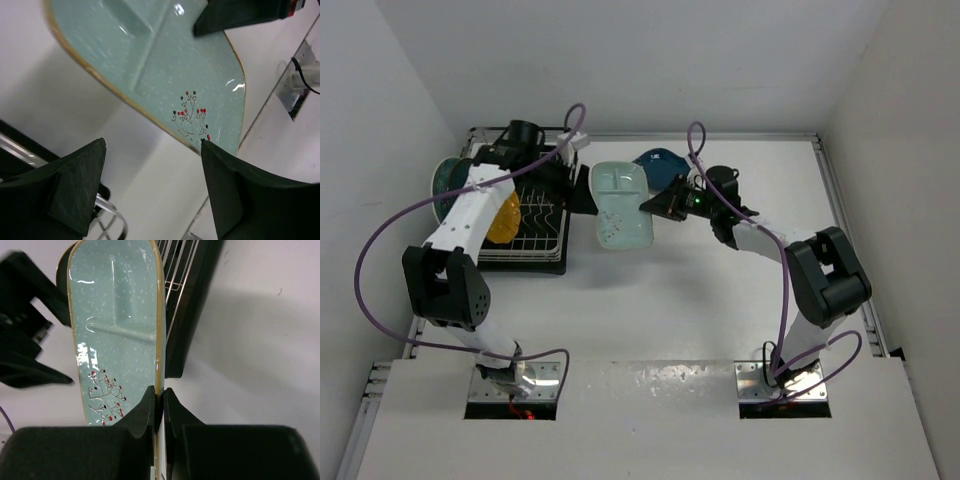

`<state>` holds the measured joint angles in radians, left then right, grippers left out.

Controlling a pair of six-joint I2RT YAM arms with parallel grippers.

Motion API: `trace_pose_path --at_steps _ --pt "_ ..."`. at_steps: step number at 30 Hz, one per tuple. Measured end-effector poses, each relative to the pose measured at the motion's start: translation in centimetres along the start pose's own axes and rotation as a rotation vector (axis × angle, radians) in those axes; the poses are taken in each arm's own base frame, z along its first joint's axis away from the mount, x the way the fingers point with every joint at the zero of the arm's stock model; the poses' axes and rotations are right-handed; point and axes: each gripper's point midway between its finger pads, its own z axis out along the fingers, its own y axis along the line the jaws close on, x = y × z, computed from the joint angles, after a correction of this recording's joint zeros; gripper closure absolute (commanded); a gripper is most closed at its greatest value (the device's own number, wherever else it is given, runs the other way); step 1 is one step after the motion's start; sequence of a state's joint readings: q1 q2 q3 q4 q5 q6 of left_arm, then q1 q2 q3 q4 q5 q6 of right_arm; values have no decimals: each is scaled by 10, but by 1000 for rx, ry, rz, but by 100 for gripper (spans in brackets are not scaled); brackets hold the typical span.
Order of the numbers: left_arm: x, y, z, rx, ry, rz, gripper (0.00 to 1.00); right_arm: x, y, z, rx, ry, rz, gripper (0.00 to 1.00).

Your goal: Load the plates into the dish rack

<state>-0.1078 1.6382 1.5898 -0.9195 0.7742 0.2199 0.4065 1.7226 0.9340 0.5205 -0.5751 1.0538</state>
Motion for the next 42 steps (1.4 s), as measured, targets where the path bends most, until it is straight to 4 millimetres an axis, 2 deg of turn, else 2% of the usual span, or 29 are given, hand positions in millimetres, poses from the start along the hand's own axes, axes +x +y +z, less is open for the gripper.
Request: trace_pose_path --at_steps 3,6,7,9,10,12,13,14,18,19,22,23,25,28,30,34,38,40,42 --pt "22 -9 17 26 59 -59 19 -1 5 3 -12 -4 -3 100" --pt "22 -7 20 10 59 -84 27 2 8 7 -24 -4 6 100" --pt "20 -6 20 3 49 -87 42 4 9 9 -27 -3 9 100" --pt "17 -5 21 -5 41 -99 59 7 11 13 -33 -2 13 100" --pt "16 -5 21 -5 35 -102 77 9 11 14 -33 1 16 100" --pt "15 -1 21 -29 35 -119 88 14 10 17 -34 16 18 100" --pt "13 3 21 -47 25 -124 97 16 10 19 -36 19 15 100" --pt "12 8 19 -66 19 -139 100 17 11 21 -41 21 10 100" --pt "13 21 13 -116 11 -186 100 25 18 29 -59 38 0 100" --pt "13 23 11 -124 11 -191 100 24 18 31 -61 40 0 85" --pt "10 34 3 -175 5 -176 100 20 22 39 -84 44 29 52" --pt "8 36 0 -192 6 -161 100 15 29 42 -106 38 33 35" --pt "3 41 -11 -242 11 -149 100 4 46 44 -154 19 26 20" --pt "-12 54 -33 -337 -8 -109 100 -8 64 44 -213 -3 5 10" --pt "-25 61 -51 -405 -36 -78 100 -9 68 43 -228 -4 4 7" --pt "-43 72 -89 -542 -62 -29 100 -11 67 42 -227 -5 17 6" --pt "-56 82 -139 -750 -51 19 100 -13 63 40 -216 -5 28 6" --pt "-59 88 -160 -858 -45 31 100 -13 58 39 -206 -6 34 6" --pt "-54 96 -180 -973 -21 23 100 -12 52 36 -191 -7 45 6"
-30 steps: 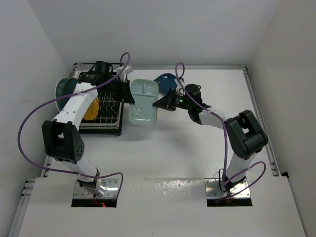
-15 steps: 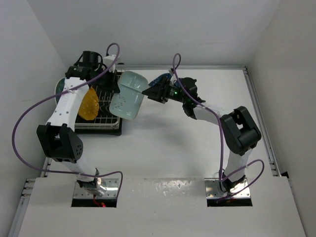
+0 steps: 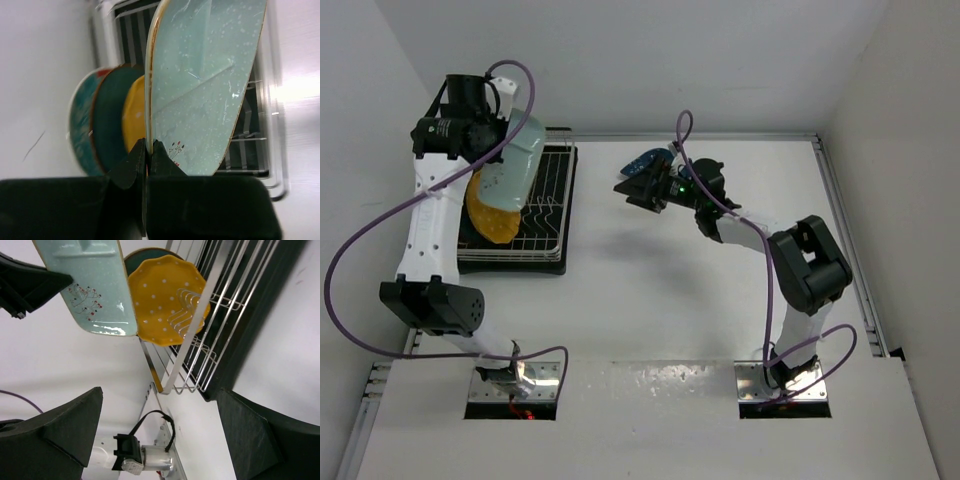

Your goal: Load the plates into the dish rack

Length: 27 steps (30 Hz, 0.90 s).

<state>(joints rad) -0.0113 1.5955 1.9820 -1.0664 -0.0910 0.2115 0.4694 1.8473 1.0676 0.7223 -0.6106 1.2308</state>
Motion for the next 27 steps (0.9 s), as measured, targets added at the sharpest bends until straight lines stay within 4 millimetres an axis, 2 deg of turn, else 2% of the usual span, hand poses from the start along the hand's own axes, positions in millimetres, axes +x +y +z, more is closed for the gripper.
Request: trace_pose_path --at_steps 4,8,11,13,20,27 --pt "28 22 2 -150 101 14 100 1 -6 -5 21 1 13 6" --pt "70 25 16 -224 226 32 100 1 -4 -8 25 -2 15 6" --pt "92 25 23 -261 296 49 100 -1 -4 -11 27 -10 14 6" --pt "94 27 24 -293 303 54 100 -1 -5 -13 31 -11 15 6" --pt "82 32 31 -397 236 35 100 -5 -14 -22 55 -30 27 6" --pt "96 25 39 -455 263 2 100 -10 -19 -30 77 -55 31 6"
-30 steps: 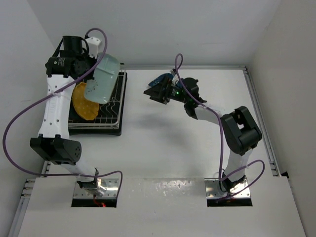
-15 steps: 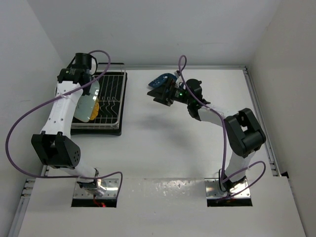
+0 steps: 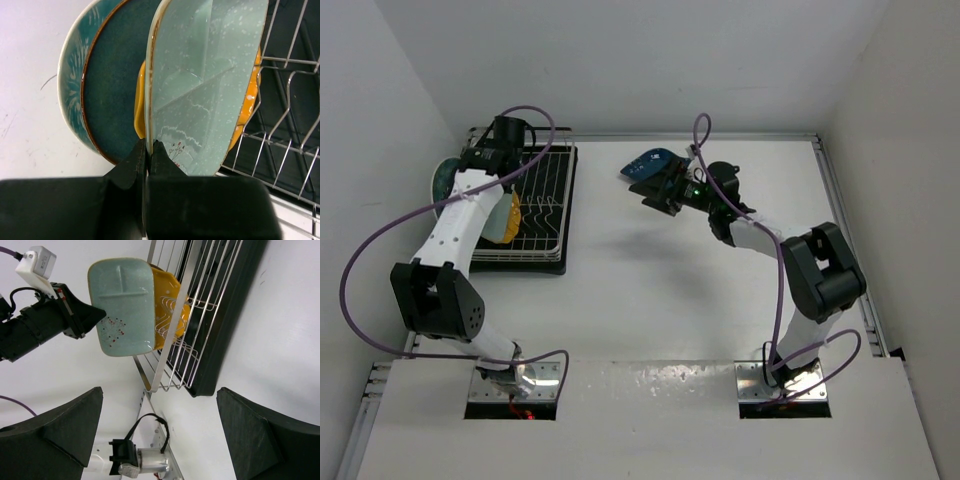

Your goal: Load the plates into the dish rack

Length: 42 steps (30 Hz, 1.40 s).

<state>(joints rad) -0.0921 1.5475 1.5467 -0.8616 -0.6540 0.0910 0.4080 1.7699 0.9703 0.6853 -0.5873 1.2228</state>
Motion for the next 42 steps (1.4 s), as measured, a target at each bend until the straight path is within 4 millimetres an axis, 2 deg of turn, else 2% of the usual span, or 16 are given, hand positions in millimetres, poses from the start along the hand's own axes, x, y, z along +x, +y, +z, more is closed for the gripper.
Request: trace_pose_path --at_steps 12,24,26,31,33,37,39,42 --pt "3 -7 10 -30 32 -39 100 -6 -2 -7 11 -18 -8 6" --pt "13 -49 41 50 118 29 100 -5 -11 -15 45 -18 -10 7" --pt "13 -53 44 62 127 41 96 -4 -14 -16 60 -14 -18 7" --pt "10 -56 43 90 122 56 69 -5 -41 -24 182 2 -3 6" --pt "5 -54 42 94 111 60 62 -18 -56 -28 277 -11 3 6" --pt "-7 -49 38 93 79 57 46 -72 -92 -31 501 -87 -39 13" --pt "-10 -48 37 93 71 54 44 -94 -113 -36 597 -122 -39 19" --pt "-14 -45 34 92 63 57 40 -121 -155 -42 738 -165 3 21"
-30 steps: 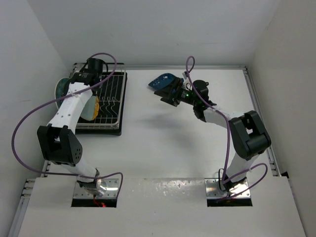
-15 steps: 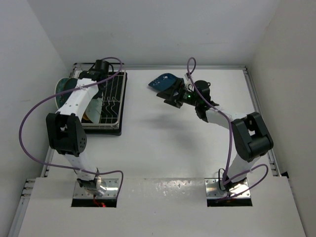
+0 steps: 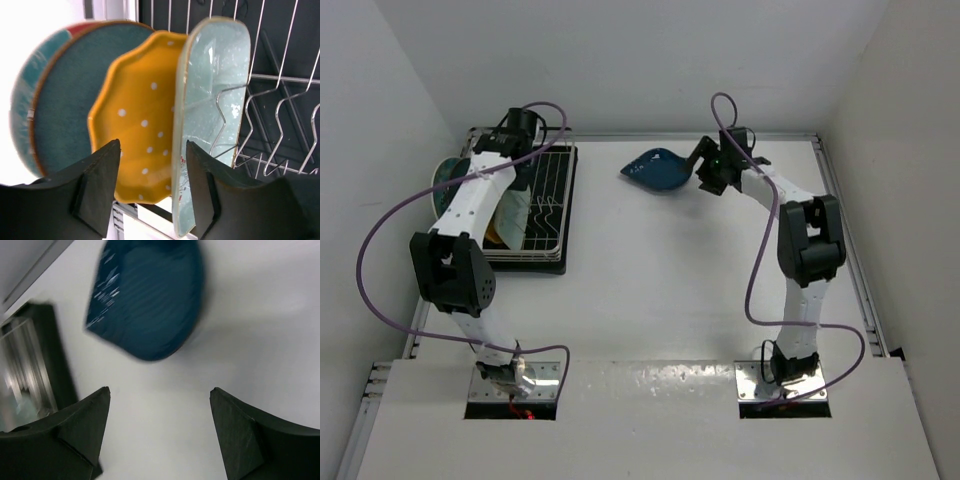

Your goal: Load the plates into the dish rack

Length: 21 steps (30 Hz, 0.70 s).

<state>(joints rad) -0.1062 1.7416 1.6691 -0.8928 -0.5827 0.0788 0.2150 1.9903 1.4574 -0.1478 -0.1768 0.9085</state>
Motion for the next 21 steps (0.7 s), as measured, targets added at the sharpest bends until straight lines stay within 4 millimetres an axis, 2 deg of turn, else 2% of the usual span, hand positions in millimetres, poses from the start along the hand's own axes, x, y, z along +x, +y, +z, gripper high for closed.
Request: trace_pose_path --at_steps 4,7,9,11,16,18,19,21 --pt "-14 8 -10 1 -39 -4 32 -9 -49 39 172 8 40 22" --pt "-24 10 -18 29 -77 -4 32 -9 -70 70 247 21 49 26" --pt "-28 9 -24 56 -99 -6 32 -9 -71 87 248 21 62 30" --pt "-30 10 -31 79 -120 -9 32 -18 -63 94 229 -8 62 34" --pt "-33 14 -43 100 -155 -19 32 -15 -58 109 210 -24 112 48" --pt "-33 14 -44 103 -156 -17 29 -17 -53 118 191 -33 128 68" --pt "-33 14 -44 104 -156 -15 27 -17 -52 124 186 -35 140 99" --pt "-33 13 -44 114 -158 -7 22 -16 -51 131 175 -37 163 100"
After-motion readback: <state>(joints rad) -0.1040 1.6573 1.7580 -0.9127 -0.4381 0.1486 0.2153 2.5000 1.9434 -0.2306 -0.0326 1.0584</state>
